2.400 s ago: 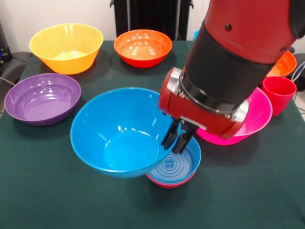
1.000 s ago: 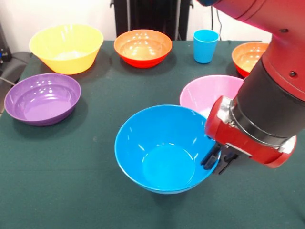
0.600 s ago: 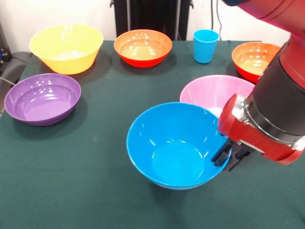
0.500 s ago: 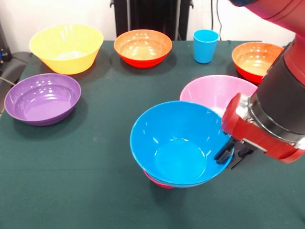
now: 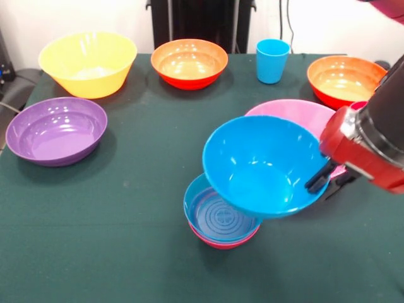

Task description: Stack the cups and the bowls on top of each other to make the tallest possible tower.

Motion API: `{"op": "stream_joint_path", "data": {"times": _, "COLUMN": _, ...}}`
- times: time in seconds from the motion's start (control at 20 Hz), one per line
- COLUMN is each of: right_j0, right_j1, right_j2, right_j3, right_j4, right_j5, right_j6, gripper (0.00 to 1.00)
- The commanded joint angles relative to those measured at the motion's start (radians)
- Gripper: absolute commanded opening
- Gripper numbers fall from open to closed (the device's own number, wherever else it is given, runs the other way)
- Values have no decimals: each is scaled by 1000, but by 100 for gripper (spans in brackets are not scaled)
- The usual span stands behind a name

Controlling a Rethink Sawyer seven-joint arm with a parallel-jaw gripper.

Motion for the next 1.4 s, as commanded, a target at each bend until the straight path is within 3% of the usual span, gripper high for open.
{"op": "stream_joint_path", "data": {"times": 0.05, "right_j0": 38, "right_j1": -58, "right_j2": 144, "right_j3": 169, "right_j4": -110, "right_j5": -59, "right_j6": 109, "gripper": 0}}
{"op": "stream_joint_path", "data": {"times": 0.6, "right_j0": -13, "right_j1": -47, "right_j2": 162, "right_j3": 120, "right_j4": -146, "right_j5": -94, "right_j6": 59, "gripper": 0}}
{"op": "stream_joint_path", "data": {"times": 0.85, "right_j0": -57, "right_j1": -28, "right_j2": 135, "right_j3": 44, "right_j4": -123, "right_j5": -74, "right_j6": 58, "gripper": 0}}
{"op": "stream_joint_path", "data": {"times": 1.4, "right_j0": -67, "right_j1": -23, "right_j2": 139, "right_j3": 28, "right_j4": -125, "right_j5": -110, "right_j6": 44, "gripper": 0}}
